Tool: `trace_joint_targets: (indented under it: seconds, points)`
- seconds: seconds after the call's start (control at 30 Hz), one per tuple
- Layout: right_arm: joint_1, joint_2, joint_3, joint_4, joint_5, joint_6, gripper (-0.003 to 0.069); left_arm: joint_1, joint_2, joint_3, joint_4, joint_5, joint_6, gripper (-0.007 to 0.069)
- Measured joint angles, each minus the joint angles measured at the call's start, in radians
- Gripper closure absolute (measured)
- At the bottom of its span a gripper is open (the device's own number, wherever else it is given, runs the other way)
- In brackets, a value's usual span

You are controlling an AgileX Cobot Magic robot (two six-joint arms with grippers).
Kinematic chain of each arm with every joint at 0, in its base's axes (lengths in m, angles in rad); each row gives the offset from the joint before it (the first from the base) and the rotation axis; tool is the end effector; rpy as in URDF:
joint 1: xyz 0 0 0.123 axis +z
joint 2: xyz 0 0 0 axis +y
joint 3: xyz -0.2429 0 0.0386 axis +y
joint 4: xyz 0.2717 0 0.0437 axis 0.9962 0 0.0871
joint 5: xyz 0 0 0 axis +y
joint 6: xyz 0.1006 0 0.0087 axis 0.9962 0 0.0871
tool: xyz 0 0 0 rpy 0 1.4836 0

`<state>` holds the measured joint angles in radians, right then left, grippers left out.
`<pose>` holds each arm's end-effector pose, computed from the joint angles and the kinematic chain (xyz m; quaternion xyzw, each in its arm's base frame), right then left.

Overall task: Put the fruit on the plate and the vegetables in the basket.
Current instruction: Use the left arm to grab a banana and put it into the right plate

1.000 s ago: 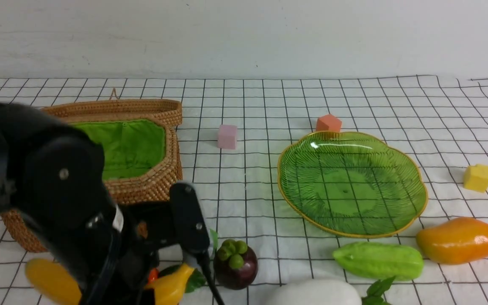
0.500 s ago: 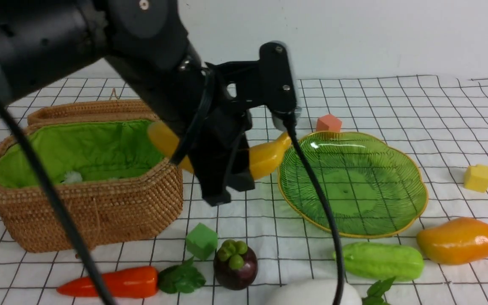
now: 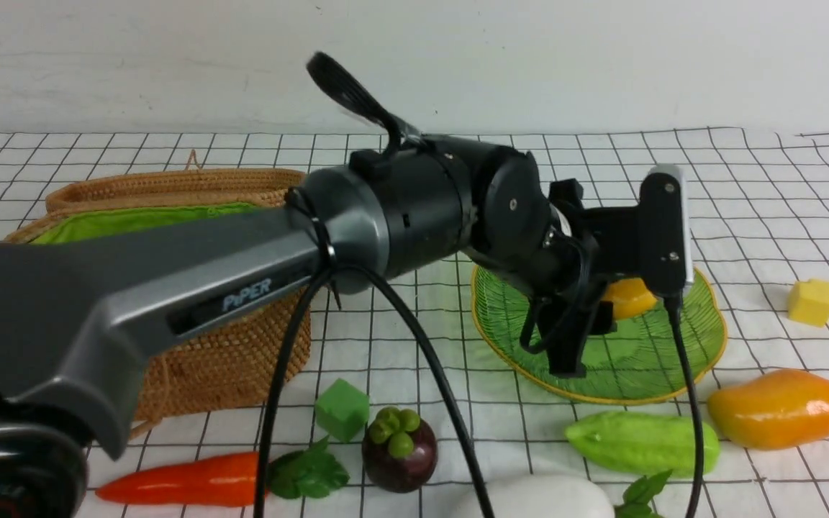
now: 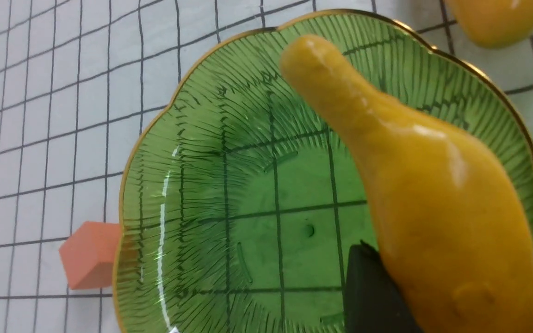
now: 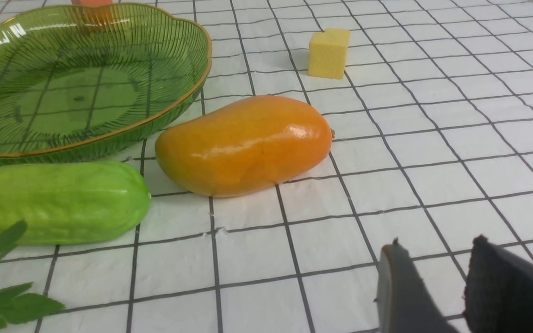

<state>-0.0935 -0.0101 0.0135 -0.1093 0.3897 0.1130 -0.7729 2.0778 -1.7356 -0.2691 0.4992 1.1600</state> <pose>0.1239 -0.0158 0.1717 0.0547 0.8040 -0.0408 0.5907 0.3463 -0.3557 0.1991 0.7015 0.5848 -0.0280 0.4064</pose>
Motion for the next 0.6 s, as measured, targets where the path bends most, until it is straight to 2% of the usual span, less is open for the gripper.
trace_joint_targets:
  seconds: [0.33,0.4,0.6]
  points:
    - [0.0,0.0,0.0,0.0,0.0,0.0,0.0421,0.001,0.07,-0.001,-0.037,-0.078,-0.104,0.0316]
    - [0.0,0.0,0.0,0.0,0.0,0.0,0.0421,0.001,0.07,-0.001,-0.037,-0.082,-0.109,0.0292]
    - [0.0,0.0,0.0,0.0,0.0,0.0,0.0421,0.003,0.022,-0.001,-0.039,0.043,-0.111,0.0]
